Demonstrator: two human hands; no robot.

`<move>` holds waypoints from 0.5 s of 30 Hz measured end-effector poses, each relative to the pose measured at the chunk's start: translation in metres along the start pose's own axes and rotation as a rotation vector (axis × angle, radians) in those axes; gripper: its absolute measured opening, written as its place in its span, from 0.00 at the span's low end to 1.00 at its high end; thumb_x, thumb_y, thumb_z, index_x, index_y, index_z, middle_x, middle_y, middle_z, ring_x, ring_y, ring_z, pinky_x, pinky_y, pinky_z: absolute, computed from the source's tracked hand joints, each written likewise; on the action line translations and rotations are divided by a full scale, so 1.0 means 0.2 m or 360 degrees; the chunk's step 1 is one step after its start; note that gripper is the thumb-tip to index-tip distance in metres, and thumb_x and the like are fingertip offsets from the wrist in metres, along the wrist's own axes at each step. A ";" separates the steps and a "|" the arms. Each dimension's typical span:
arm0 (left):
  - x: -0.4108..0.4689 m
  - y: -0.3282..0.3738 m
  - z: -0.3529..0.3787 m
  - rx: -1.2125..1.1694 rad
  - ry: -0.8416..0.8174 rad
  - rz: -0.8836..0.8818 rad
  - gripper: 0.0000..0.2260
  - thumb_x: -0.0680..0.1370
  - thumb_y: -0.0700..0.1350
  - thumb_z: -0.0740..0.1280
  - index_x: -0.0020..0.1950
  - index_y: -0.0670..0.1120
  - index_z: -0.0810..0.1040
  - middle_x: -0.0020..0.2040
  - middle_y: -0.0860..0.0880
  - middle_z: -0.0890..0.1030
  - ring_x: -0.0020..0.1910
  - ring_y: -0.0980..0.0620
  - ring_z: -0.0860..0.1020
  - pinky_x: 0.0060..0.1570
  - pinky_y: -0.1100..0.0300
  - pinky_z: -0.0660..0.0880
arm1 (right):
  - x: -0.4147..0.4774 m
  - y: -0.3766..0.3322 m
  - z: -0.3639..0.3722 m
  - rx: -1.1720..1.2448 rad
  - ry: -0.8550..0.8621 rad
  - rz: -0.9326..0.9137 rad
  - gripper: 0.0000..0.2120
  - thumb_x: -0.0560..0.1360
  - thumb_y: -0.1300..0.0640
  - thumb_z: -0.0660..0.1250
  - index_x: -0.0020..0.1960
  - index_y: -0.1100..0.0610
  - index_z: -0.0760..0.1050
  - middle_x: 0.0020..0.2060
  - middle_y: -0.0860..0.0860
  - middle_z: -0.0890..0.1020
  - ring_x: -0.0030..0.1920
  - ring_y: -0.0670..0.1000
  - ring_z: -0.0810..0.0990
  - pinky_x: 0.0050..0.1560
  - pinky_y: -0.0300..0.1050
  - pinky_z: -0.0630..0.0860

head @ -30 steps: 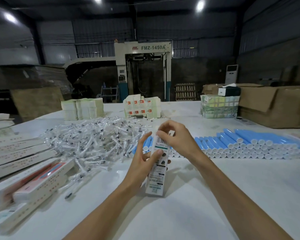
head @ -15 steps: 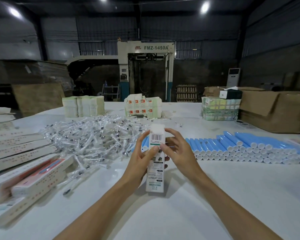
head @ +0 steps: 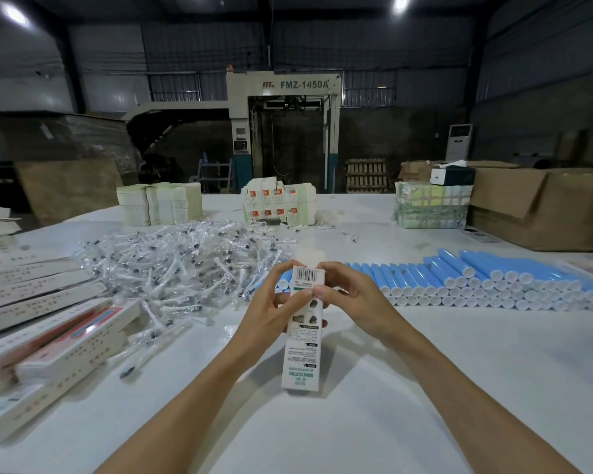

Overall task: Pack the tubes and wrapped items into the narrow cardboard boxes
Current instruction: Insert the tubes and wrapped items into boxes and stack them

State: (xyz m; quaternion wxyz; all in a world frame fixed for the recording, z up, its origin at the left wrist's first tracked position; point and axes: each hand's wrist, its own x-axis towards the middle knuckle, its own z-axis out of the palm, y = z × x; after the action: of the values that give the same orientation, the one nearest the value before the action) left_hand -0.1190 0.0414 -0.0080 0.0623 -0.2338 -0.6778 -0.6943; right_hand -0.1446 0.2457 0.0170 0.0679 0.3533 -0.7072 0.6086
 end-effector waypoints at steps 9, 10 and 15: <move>0.00 -0.03 0.02 -0.0023 -0.0007 -0.0135 0.20 0.84 0.50 0.73 0.73 0.56 0.71 0.57 0.35 0.87 0.53 0.29 0.87 0.52 0.22 0.79 | 0.00 0.01 -0.02 0.0198 0.0192 0.0145 0.10 0.86 0.50 0.64 0.63 0.54 0.72 0.44 0.61 0.86 0.42 0.57 0.84 0.46 0.47 0.82; 0.01 -0.03 0.03 -0.0030 -0.0031 -0.0154 0.21 0.83 0.51 0.74 0.73 0.56 0.71 0.59 0.35 0.87 0.54 0.29 0.86 0.53 0.22 0.79 | 0.01 0.01 -0.02 0.0223 0.0269 0.0157 0.09 0.86 0.51 0.64 0.64 0.52 0.72 0.43 0.62 0.87 0.40 0.56 0.83 0.44 0.46 0.82; 0.00 -0.05 0.04 -0.0014 -0.0123 -0.0213 0.23 0.82 0.53 0.75 0.74 0.56 0.70 0.61 0.36 0.86 0.58 0.29 0.85 0.56 0.22 0.79 | 0.02 0.05 -0.06 0.0123 0.0258 0.0233 0.08 0.85 0.57 0.66 0.62 0.55 0.79 0.45 0.57 0.88 0.43 0.54 0.85 0.46 0.46 0.82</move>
State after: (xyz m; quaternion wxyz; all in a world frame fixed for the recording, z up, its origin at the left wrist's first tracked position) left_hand -0.1216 0.0498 -0.0175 -0.0116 -0.2148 -0.6907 -0.6904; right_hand -0.1563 0.2557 0.0142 0.0666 0.2527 -0.6993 0.6653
